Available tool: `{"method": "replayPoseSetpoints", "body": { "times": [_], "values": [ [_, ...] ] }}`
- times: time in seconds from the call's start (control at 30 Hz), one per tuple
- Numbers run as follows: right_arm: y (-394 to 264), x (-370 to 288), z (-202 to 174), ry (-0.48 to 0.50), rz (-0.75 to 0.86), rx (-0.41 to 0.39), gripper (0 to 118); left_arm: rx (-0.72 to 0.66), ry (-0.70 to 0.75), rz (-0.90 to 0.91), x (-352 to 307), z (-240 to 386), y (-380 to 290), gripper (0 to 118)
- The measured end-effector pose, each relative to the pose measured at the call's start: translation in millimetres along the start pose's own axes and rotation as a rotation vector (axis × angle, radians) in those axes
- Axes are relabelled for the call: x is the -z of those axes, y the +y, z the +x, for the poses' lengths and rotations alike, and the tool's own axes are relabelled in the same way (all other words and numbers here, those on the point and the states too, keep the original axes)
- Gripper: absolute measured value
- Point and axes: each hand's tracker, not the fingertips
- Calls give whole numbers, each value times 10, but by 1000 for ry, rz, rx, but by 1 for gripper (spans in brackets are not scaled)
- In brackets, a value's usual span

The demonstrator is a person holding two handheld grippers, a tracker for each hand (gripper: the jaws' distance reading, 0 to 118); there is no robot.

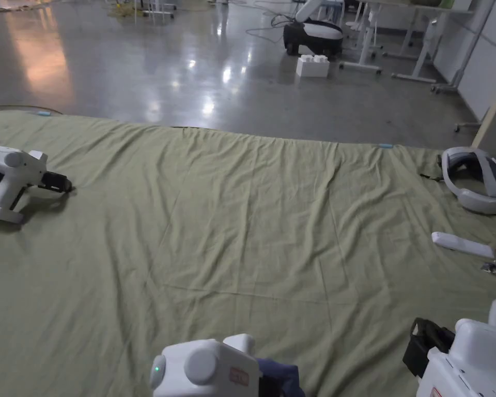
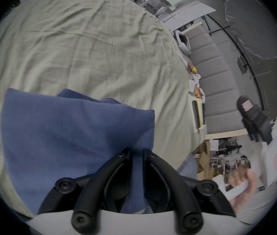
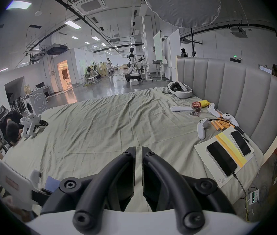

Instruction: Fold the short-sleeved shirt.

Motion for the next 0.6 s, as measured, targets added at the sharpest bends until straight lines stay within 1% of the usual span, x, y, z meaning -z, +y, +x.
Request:
{"method": "replayPoseSetpoints", "body": {
  "times": [0.07,0.13,0.2,0.33,0.47,0.53,0.6],
  "values": [
    [-9,-11,13,-1,-6,-6,10,1,22,6,174,-71,-24,19],
    [-16,-19,23,-5,-11,-14,10,-16,-5,29,232,-130,-48,18],
    [-22,-23,31,-8,-14,-16,10,-39,-14,45,203,-121,-62,18],
    [-18,-29,31,-8,-15,-16,10,16,-12,101,3,-74,-114,18],
    [2,-41,-47,1,9,-18,10,49,-44,272,-418,-110,-120,18],
    [21,-34,-106,11,26,-20,10,96,-12,391,-668,-108,-119,18],
    [43,-34,-181,23,50,-23,10,153,54,516,-926,-84,-111,18]
  ]
}}
